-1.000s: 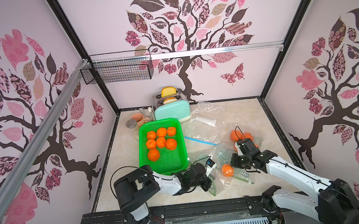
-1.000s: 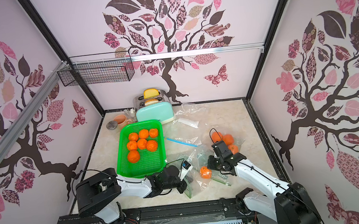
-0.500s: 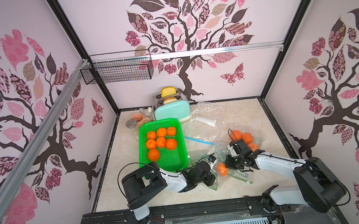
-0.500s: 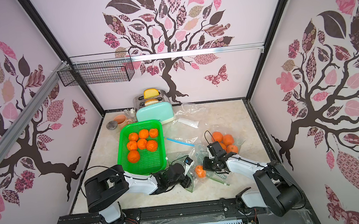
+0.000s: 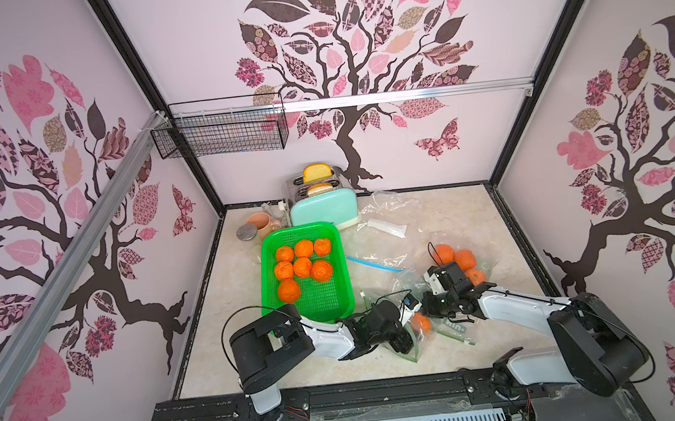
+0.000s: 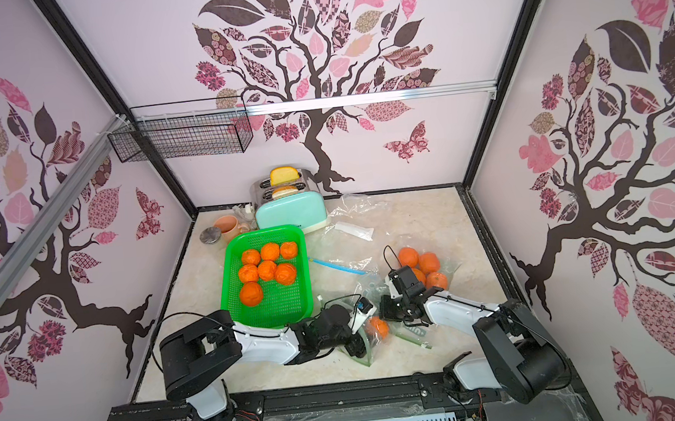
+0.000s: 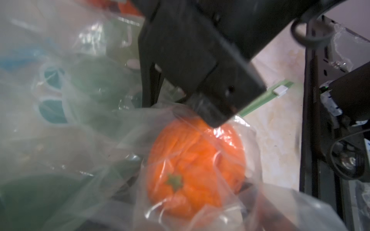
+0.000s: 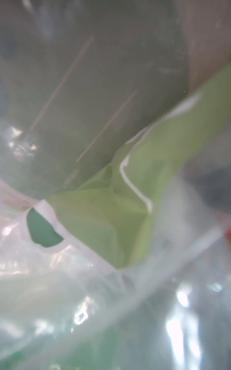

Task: Open the zip-top bag and take out the orange
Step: Pick up the orange from the zipper food storage bag.

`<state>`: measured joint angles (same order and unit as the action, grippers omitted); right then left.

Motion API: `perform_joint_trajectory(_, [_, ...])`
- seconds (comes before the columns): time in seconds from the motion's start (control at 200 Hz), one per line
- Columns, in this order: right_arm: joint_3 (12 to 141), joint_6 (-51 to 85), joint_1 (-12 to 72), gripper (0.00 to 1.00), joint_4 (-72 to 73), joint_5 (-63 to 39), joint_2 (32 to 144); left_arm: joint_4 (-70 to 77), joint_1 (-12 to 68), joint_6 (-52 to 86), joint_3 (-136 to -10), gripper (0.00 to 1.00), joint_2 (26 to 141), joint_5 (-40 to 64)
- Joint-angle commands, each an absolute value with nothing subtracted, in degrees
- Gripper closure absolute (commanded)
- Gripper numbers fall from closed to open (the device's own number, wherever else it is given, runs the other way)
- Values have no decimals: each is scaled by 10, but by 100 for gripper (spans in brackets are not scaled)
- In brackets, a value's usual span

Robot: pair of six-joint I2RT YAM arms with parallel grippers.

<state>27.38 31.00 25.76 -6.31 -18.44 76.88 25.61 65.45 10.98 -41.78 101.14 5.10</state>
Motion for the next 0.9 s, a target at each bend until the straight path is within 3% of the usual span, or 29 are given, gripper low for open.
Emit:
perform_joint_trajectory(0.0, [262,306,271,100,-92,-211,780,289,655,97,-449,18,1028,80])
perform_joint_trajectory(0.24, [265,306,273,99,-99,-197,775,270,654,107,-471,19,1058,89])
perform_joint_trajectory(0.375, [267,305,273,99,-105,-175,768,219,655,112,-464,27,1035,87])
perform_joint_trajectory(0.57, [269,303,271,98,-108,-146,767,178,656,140,-425,49,977,77])
perform_joint_trajectory(0.895, [260,308,243,98,-97,-114,760,-2,656,188,-402,59,804,88])
